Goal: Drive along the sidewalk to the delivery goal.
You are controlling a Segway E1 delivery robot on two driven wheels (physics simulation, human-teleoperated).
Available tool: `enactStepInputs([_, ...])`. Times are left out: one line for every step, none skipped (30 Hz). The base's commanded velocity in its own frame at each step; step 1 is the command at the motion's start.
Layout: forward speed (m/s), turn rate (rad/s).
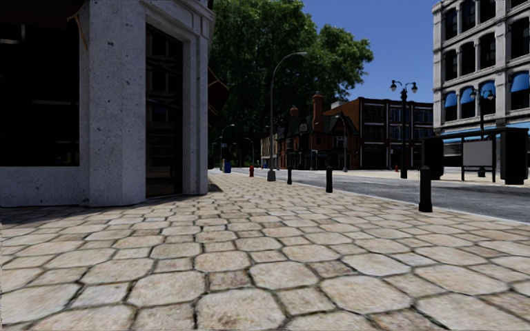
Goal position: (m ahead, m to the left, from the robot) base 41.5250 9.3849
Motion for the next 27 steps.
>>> enactStepInputs([1.98,0.0])
enactStepInputs([1.98,0.0])
enactStepInputs([1.98,0.0])
enactStepInputs([1.98,0.0])
enactStepInputs([1.98,0.0])
enactStepInputs([1.98,0.0])
enactStepInputs([1.98,0.0])
enactStepInputs([1.98,0.0])
enactStepInputs([1.98,0.0])
enactStepInputs([1.98,0.0])
enactStepInputs([1.98,0.0])
enactStepInputs([1.98,0.0])
enactStepInputs([1.98,0.0])
enactStepInputs([1.98,0.0])
enactStepInputs([1.98,0.0])
enactStepInputs([1.98,0.0])
enactStepInputs([1.98,0.0])
enactStepInputs([1.98,0.0])
enactStepInputs([1.98,0.0])
enactStepInputs([1.98,0.0])
enactStepInputs([1.98,0.0])
enactStepInputs([1.98,0.0])
enactStepInputs([1.98,0.0])
enactStepInputs([1.98,0.0])
enactStepInputs([1.98,0.0])
enactStepInputs([1.98,0.0])
enactStepInputs([1.98,0.0])
